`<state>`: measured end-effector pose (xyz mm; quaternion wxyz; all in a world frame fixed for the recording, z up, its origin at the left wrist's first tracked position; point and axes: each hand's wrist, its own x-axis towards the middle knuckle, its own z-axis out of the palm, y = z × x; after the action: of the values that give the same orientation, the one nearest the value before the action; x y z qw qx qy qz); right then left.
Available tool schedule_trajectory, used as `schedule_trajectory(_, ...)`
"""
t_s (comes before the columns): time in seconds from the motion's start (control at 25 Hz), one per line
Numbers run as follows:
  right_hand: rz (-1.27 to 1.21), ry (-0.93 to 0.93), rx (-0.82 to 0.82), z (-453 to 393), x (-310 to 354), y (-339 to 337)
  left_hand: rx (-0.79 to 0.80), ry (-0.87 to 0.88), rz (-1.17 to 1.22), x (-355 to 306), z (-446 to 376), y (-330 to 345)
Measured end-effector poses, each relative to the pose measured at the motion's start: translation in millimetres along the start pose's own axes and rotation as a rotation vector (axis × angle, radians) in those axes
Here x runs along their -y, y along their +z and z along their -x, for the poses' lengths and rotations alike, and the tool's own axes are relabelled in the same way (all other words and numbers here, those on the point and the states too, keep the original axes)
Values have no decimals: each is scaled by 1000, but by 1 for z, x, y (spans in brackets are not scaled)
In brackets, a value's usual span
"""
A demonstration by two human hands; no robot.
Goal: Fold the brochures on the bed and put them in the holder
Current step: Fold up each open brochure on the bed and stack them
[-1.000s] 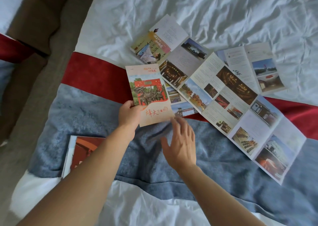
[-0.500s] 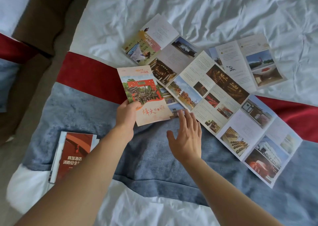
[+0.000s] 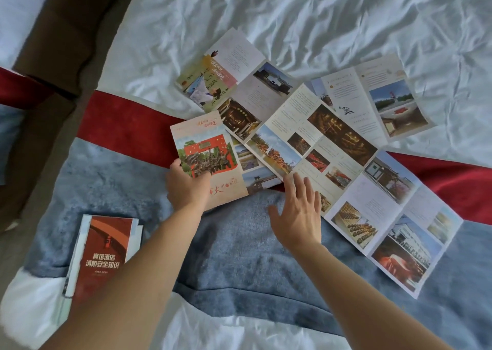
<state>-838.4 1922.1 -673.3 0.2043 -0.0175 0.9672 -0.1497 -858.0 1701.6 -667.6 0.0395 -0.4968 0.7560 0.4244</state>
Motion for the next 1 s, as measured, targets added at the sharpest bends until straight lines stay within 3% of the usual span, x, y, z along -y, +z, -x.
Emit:
schedule_trajectory(0.12, 28, 14, 13, -2, 1, 4, -95, 203, -253, -16, -10, 13)
schedule_trajectory(0.24, 32, 23, 4, -8, 3, 6, -87, 411, -296, -35, -17, 27)
schedule_trajectory(0.32, 49, 25, -4, -16, 4, 7, 123, 336, -150, -48, -24, 42)
schedule_trajectory(0.4, 43, 37, -2, -24, 6, 7, 314, 83, 60, -60, -28, 57)
schedule_trajectory(0.52, 34, 64, -11, -31, 4, 7, 341, -155, 338, -72, -27, 75)
schedule_trajectory(0.8, -24, 100, -51, -24, -14, 1, 367, -7, 507, -98, -4, 86)
schedule_trajectory(1.0, -153, 129, -226, -11, -19, -12, 463, 21, 439, -101, 31, 91)
